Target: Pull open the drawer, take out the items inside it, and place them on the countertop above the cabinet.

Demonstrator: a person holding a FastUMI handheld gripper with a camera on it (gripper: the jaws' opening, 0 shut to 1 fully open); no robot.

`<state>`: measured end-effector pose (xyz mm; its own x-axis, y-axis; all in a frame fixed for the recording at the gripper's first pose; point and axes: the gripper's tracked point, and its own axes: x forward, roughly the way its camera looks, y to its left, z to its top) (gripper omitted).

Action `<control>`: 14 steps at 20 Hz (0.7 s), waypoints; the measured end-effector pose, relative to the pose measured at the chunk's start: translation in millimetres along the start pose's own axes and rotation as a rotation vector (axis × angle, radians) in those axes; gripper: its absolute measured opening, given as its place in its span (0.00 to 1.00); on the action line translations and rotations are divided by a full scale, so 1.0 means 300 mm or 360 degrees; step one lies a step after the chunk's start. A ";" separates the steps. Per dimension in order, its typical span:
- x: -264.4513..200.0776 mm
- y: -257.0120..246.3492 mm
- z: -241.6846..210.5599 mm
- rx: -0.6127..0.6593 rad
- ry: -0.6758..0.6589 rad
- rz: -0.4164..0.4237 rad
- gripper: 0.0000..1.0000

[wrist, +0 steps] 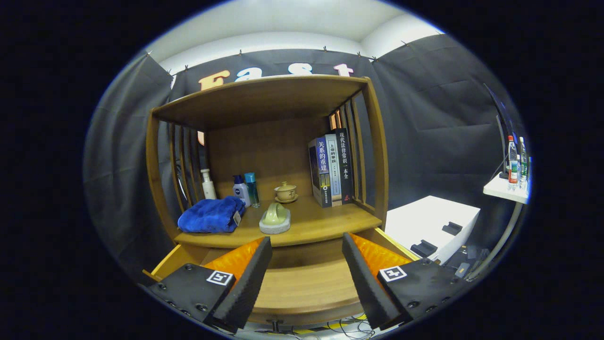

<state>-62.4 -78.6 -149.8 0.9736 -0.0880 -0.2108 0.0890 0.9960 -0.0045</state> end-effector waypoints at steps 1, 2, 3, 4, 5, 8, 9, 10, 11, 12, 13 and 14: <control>-0.020 0.001 -0.019 -0.0024 -0.0013 -0.0001 0.97; -0.040 0.003 -0.044 -0.0045 -0.0021 -0.0008 0.97; -0.057 0.009 -0.072 -0.0063 -0.0020 -0.0003 0.97; -0.079 0.016 -0.102 -0.0061 -0.0016 0.0002 0.97; -0.096 0.028 -0.130 -0.0050 -0.0013 0.0014 0.97; -0.143 0.050 -0.215 -0.0010 0.0017 0.0034 0.97; -0.154 0.056 -0.235 -0.0014 0.0013 0.0040 0.97; -0.162 0.057 -0.258 -0.0027 0.0014 0.0037 0.97; -0.169 0.064 -0.278 -0.0038 0.0019 0.0045 0.97; -0.167 0.071 -0.299 -0.0048 0.0031 0.0051 0.97; -0.169 0.072 -0.320 -0.0062 0.0049 0.0051 0.97; -0.167 0.073 -0.338 -0.0082 0.0063 0.0050 0.97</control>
<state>-130.5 -50.7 -238.6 0.9665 -0.0571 -0.2504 0.0467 0.9978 -0.0471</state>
